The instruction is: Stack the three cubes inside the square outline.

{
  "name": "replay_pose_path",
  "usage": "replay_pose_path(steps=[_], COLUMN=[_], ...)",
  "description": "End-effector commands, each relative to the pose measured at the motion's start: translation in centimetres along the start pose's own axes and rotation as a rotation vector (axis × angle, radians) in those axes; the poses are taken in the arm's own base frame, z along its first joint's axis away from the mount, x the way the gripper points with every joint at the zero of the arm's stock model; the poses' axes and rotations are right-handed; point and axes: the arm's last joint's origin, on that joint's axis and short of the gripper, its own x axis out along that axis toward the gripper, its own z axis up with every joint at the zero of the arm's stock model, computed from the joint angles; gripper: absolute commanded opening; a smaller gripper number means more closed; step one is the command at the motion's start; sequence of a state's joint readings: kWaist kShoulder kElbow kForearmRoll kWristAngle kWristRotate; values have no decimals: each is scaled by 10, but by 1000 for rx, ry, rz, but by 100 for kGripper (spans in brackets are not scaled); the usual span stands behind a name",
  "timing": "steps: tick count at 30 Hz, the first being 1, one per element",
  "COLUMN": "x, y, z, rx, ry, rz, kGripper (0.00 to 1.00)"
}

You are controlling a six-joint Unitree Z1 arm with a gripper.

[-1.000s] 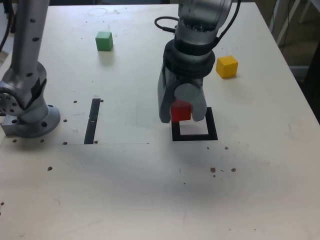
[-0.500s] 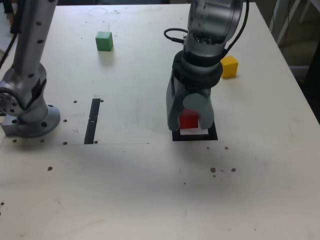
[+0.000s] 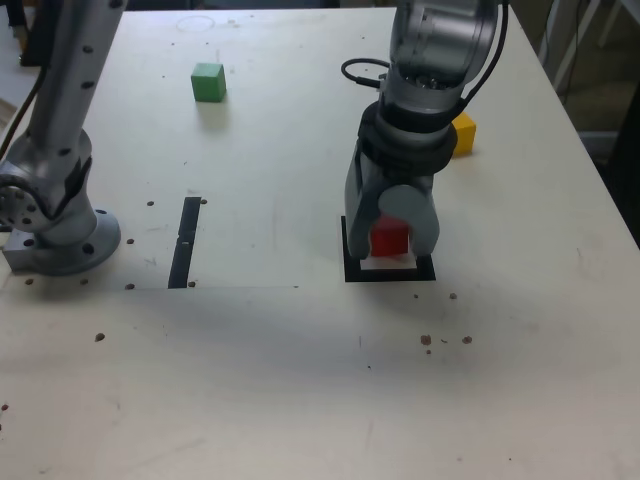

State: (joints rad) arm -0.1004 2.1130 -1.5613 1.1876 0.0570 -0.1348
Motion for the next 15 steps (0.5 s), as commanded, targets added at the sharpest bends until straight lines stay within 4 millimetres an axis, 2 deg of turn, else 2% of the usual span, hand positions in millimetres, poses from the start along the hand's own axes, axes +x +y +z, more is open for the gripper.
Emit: replay_pose_path(steps=[1, 9, 12, 15], x=[2, 4, 4, 5], y=[1, 4, 4, 4], z=[3, 1, 0, 0], rx=[3, 6, 11, 16], ry=[3, 22, 26, 28], rz=[-4, -15, -20, -22], kGripper=[37, 46, 55, 70])
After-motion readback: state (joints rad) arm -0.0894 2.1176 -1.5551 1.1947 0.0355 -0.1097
